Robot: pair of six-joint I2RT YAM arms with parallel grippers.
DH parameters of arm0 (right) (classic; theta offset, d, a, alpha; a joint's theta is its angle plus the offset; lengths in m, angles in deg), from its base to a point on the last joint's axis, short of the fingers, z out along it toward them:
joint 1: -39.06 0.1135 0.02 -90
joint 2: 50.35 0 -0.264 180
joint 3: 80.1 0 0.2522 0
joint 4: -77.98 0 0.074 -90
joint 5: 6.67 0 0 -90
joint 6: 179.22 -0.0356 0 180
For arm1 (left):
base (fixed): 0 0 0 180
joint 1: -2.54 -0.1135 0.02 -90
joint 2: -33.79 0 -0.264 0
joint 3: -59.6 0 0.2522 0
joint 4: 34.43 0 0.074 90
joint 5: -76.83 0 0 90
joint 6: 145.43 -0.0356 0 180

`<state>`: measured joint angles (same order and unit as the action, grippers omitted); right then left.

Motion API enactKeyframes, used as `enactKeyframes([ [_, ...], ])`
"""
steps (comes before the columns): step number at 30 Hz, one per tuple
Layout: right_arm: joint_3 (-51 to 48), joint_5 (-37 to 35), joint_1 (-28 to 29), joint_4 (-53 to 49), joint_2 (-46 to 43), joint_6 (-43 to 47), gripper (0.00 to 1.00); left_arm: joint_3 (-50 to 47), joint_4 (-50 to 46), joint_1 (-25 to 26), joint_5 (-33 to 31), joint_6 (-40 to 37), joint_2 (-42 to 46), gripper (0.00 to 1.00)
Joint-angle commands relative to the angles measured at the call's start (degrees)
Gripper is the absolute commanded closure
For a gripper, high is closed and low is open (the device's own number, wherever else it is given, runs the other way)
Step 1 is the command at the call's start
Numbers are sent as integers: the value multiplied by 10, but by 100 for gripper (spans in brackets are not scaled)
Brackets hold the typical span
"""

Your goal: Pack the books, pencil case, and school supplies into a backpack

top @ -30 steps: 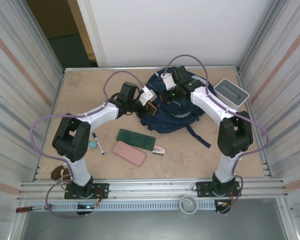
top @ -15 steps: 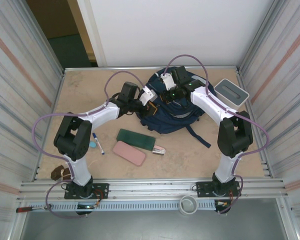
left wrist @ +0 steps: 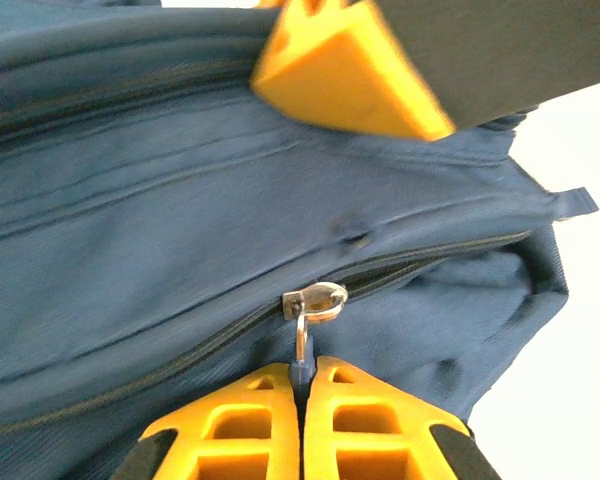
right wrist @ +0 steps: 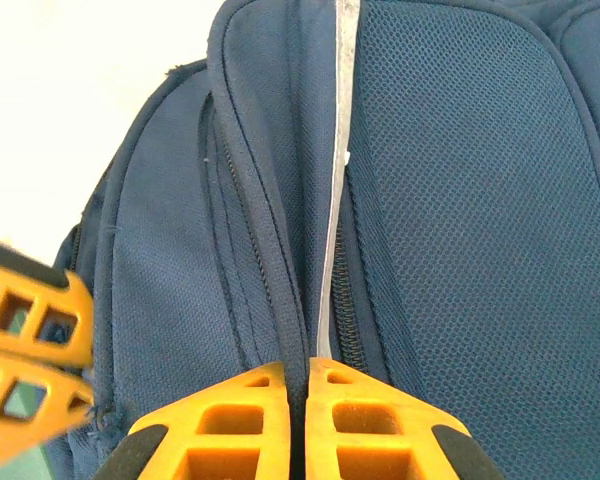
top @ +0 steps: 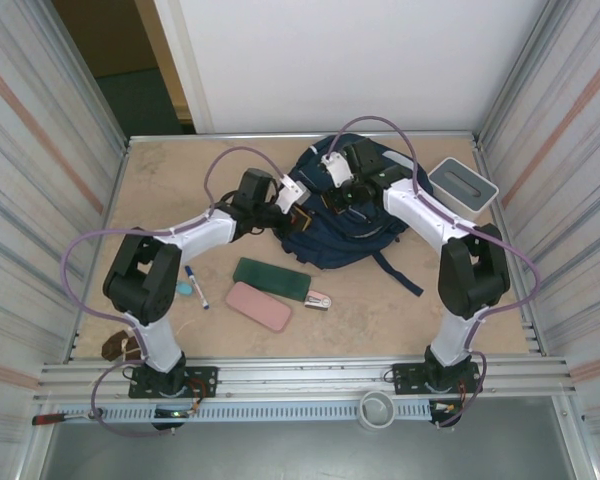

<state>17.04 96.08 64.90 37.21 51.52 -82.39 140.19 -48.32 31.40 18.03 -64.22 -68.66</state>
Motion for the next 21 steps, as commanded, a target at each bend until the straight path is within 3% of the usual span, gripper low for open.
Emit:
enactKeyframes([
  [1, -22, 4, -15, 2, -52, 47, 100, -9, 10, -27, -46, 19, 29, 100],
  [12, -64, 58, -6, 47, -72, 134, 100, 14, -31, -52, -133, 37, 10, 100],
  [21, 28, 129, 32, 58, 10, 184, 100, -51, -1, -53, -139, 59, 53, 100],
])
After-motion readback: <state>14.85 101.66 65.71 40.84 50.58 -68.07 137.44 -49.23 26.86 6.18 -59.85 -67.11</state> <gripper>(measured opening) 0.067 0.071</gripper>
